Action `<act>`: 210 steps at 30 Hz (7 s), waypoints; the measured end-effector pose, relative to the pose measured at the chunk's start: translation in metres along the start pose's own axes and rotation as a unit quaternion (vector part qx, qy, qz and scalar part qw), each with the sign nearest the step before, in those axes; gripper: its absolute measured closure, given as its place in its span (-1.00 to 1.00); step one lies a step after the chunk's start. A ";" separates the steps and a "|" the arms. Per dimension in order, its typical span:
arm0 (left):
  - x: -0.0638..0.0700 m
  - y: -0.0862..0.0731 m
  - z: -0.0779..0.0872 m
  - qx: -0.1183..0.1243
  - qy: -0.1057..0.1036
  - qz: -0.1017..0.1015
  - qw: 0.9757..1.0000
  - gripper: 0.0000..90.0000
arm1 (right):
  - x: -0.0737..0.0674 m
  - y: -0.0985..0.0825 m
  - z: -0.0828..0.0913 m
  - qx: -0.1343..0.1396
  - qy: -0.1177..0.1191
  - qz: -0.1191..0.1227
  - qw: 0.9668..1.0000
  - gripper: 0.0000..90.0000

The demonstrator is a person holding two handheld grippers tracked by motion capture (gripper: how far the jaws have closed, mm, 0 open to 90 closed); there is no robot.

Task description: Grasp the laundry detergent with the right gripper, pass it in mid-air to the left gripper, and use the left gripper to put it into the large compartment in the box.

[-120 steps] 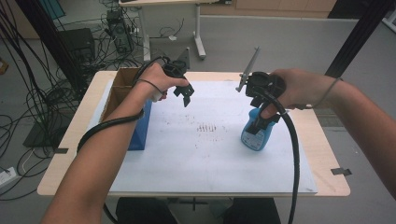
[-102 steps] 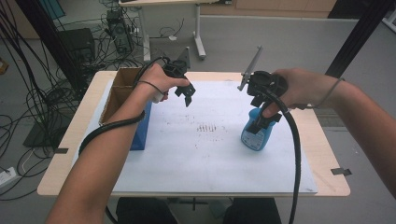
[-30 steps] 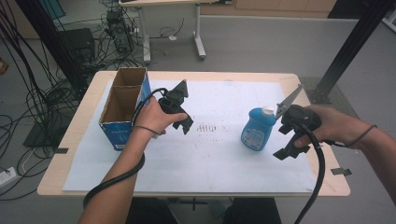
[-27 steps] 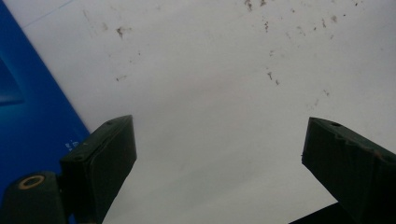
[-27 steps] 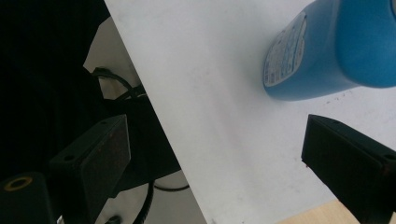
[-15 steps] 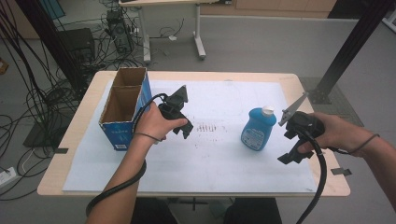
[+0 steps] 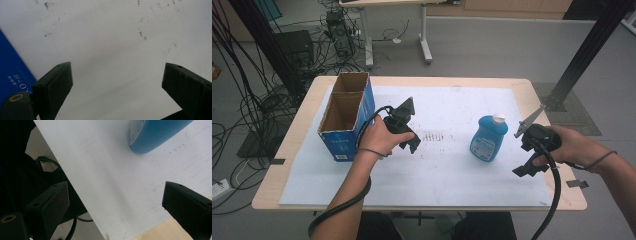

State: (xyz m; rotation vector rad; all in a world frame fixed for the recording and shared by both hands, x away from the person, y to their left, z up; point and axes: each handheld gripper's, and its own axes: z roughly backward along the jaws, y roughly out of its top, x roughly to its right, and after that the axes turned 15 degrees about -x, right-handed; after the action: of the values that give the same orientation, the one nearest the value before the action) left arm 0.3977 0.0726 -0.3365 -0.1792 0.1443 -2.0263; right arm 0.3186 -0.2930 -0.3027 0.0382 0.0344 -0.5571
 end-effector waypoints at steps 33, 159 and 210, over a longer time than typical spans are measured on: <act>-0.003 -0.011 -0.007 -0.001 -0.009 0.004 1.000 -0.78 | 0.026 -0.017 -0.056 0.078 -0.011 -0.066 0.995 -0.86; -0.003 -0.012 -0.016 -0.018 -0.017 -0.005 1.000 -0.77 | 0.045 0.020 -0.143 0.402 -0.001 -0.096 0.910 -0.92; -0.005 -0.013 -0.019 -0.026 -0.016 -0.003 1.000 -0.78 | 0.043 0.020 -0.143 0.409 0.009 -0.096 0.907 -0.92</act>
State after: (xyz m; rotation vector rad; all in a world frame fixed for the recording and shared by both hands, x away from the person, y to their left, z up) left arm 0.3849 0.0828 -0.3527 -0.2444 0.1773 -2.0257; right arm 0.3619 -0.2924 -0.4466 0.8704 -0.1842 -0.7379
